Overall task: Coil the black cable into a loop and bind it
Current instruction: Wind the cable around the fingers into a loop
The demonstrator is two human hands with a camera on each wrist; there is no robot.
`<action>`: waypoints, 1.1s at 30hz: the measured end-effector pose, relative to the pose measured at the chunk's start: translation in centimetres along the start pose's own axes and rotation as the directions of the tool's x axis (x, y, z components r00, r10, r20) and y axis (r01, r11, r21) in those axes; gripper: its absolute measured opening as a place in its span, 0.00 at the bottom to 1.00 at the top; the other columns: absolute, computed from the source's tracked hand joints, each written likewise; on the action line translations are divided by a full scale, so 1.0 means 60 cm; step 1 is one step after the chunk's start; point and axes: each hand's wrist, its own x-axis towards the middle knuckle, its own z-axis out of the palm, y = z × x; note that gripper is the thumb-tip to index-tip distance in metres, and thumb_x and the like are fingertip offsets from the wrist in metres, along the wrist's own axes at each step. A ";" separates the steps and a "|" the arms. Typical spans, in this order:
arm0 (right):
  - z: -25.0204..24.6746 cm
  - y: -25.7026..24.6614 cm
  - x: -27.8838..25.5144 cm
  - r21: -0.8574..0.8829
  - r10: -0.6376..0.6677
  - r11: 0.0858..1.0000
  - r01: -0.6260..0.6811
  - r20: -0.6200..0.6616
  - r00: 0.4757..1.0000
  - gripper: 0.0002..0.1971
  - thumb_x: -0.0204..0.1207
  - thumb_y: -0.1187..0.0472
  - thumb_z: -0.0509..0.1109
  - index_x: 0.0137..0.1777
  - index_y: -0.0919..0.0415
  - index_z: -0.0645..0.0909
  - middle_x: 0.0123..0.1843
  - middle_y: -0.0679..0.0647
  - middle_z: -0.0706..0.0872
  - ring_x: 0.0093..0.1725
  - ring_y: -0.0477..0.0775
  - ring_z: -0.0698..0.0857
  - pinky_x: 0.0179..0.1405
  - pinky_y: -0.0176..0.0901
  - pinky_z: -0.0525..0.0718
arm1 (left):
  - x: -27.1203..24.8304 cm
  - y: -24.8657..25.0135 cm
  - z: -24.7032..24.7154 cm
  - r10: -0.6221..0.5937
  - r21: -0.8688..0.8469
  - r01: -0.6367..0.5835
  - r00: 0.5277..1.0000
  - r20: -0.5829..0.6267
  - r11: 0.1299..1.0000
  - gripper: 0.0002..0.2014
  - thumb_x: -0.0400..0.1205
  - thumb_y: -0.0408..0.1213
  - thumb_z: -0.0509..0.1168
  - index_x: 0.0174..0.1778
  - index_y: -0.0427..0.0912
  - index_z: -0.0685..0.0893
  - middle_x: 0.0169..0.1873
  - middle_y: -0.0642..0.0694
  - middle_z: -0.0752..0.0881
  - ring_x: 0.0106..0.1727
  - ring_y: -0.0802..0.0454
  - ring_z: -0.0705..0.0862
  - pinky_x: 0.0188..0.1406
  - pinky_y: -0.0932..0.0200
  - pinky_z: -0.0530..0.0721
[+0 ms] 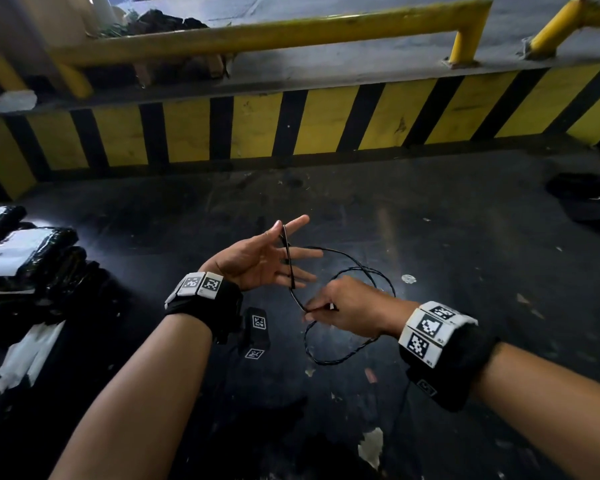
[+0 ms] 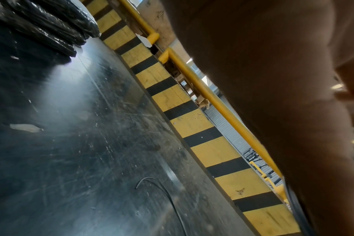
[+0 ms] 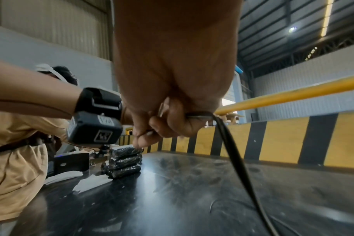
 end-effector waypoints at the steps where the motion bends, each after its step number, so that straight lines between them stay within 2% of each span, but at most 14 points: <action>1: -0.014 -0.007 -0.004 -0.041 0.005 0.999 -0.005 -0.017 1.000 0.09 0.83 0.49 0.70 0.52 0.46 0.92 0.33 0.42 0.87 0.33 0.42 0.83 0.39 0.40 0.81 | -0.002 -0.004 -0.002 -0.016 -0.003 0.016 1.000 -0.004 1.000 0.29 0.83 0.62 0.59 0.83 0.69 0.68 0.80 0.31 0.75 0.75 0.16 0.73 0.68 0.33 0.82; 3: -0.049 -0.027 -0.011 -0.122 0.028 0.992 -0.034 -0.049 0.998 0.08 0.82 0.49 0.71 0.53 0.44 0.91 0.40 0.42 0.88 0.39 0.46 0.85 0.44 0.46 0.85 | -0.005 -0.012 -0.004 -0.046 -0.017 0.045 0.999 -0.009 0.999 0.30 0.82 0.62 0.62 0.82 0.68 0.69 0.80 0.30 0.75 0.75 0.15 0.73 0.72 0.30 0.77; 5: -0.091 -0.050 -0.017 -0.222 0.026 0.974 -0.044 -0.082 0.996 0.08 0.82 0.47 0.71 0.56 0.43 0.90 0.52 0.45 0.91 0.48 0.50 0.88 0.51 0.52 0.88 | -0.007 -0.021 -0.003 -0.073 -0.007 0.073 0.997 -0.012 0.997 0.31 0.83 0.61 0.62 0.84 0.66 0.67 0.81 0.30 0.73 0.76 0.13 0.69 0.75 0.29 0.73; 7: -0.132 -0.072 -0.017 -0.291 0.002 0.956 -0.037 -0.119 0.993 0.09 0.81 0.47 0.72 0.58 0.43 0.90 0.57 0.47 0.90 0.52 0.52 0.89 0.54 0.54 0.89 | -0.008 -0.028 0.002 -0.108 0.014 0.108 0.994 -0.011 0.994 0.33 0.82 0.61 0.64 0.85 0.62 0.67 0.81 0.31 0.73 0.76 0.13 0.69 0.76 0.29 0.72; 9: -0.167 -0.091 -0.010 -0.349 -0.028 0.937 -0.030 -0.159 0.987 0.08 0.81 0.47 0.73 0.57 0.43 0.90 0.57 0.48 0.89 0.53 0.54 0.89 0.54 0.53 0.88 | -0.008 -0.035 0.010 -0.151 0.020 0.151 0.988 0.000 0.988 0.32 0.83 0.59 0.63 0.84 0.60 0.69 0.81 0.31 0.74 0.76 0.13 0.70 0.76 0.26 0.69; 11: -0.194 -0.101 0.001 -0.390 -0.054 0.920 -0.031 -0.204 0.977 0.08 0.80 0.48 0.74 0.56 0.43 0.90 0.58 0.49 0.89 0.55 0.55 0.89 0.53 0.50 0.85 | -0.007 -0.043 0.017 -0.159 0.020 0.159 0.987 0.018 0.987 0.27 0.85 0.57 0.58 0.82 0.61 0.72 0.80 0.30 0.74 0.76 0.12 0.68 0.78 0.24 0.66; 13: -0.211 -0.102 0.016 -0.426 -0.071 0.904 -0.042 -0.245 0.967 0.07 0.80 0.47 0.74 0.55 0.44 0.90 0.59 0.50 0.89 0.57 0.57 0.88 0.50 0.48 0.81 | -0.007 -0.048 0.025 -0.156 0.013 0.156 0.987 0.041 0.988 0.27 0.86 0.57 0.57 0.83 0.61 0.71 0.81 0.30 0.73 0.76 0.12 0.68 0.79 0.24 0.64; 17: -0.219 -0.094 0.044 -0.451 -0.090 0.891 -0.046 -0.275 0.957 0.07 0.79 0.47 0.75 0.53 0.44 0.91 0.58 0.49 0.90 0.60 0.58 0.87 0.48 0.49 0.77 | -0.011 -0.048 0.041 -0.155 -0.024 0.157 0.985 0.080 0.987 0.29 0.85 0.57 0.61 0.84 0.60 0.70 0.82 0.30 0.71 0.76 0.13 0.70 0.78 0.25 0.68; 21: -0.212 -0.079 0.059 -0.429 -0.096 0.902 -0.043 -0.297 0.950 0.07 0.78 0.46 0.75 0.52 0.43 0.92 0.57 0.49 0.90 0.58 0.57 0.87 0.47 0.48 0.76 | -0.021 -0.043 0.051 -0.146 -0.041 0.153 0.981 0.129 0.987 0.26 0.86 0.56 0.57 0.82 0.59 0.72 0.81 0.29 0.72 0.75 0.12 0.70 0.79 0.23 0.64; 24: -0.206 -0.060 0.066 -0.371 -0.081 0.928 -0.044 -0.315 0.946 0.07 0.78 0.45 0.76 0.52 0.41 0.92 0.56 0.47 0.91 0.57 0.55 0.88 0.51 0.52 0.85 | -0.029 -0.043 0.056 -0.144 -0.028 0.151 0.972 0.185 0.988 0.27 0.87 0.56 0.54 0.84 0.60 0.69 0.82 0.29 0.72 0.75 0.13 0.71 0.80 0.21 0.60; 27: -0.191 -0.026 0.071 -0.257 -0.053 0.966 -0.035 -0.326 0.944 0.07 0.77 0.45 0.77 0.52 0.41 0.93 0.52 0.44 0.94 0.54 0.51 0.90 0.52 0.53 0.89 | -0.037 -0.039 0.067 -0.106 -0.029 0.116 0.966 0.237 0.993 0.27 0.86 0.57 0.56 0.83 0.60 0.70 0.83 0.29 0.69 0.76 0.12 0.69 0.81 0.21 0.60; 31: -0.135 0.037 0.073 0.053 -0.031 0.997 0.051 -0.316 0.948 0.07 0.78 0.57 0.78 0.54 0.52 0.94 0.50 0.49 0.96 0.45 0.41 0.92 0.49 0.40 0.91 | -0.045 -0.018 0.085 -0.005 -0.075 0.028 0.954 0.301 0.997 0.26 0.85 0.58 0.59 0.81 0.62 0.72 0.84 0.27 0.66 0.77 0.09 0.64 0.78 0.24 0.66; 33: -0.098 0.062 0.061 0.233 0.046 0.972 0.025 -0.296 0.954 0.07 0.79 0.60 0.77 0.53 0.51 0.95 0.48 0.50 0.96 0.43 0.39 0.92 0.46 0.43 0.90 | -0.047 -0.002 0.092 0.057 -0.110 -0.021 0.942 0.331 0.994 0.25 0.84 0.58 0.60 0.80 0.62 0.74 0.85 0.26 0.62 0.76 0.08 0.62 0.75 0.28 0.72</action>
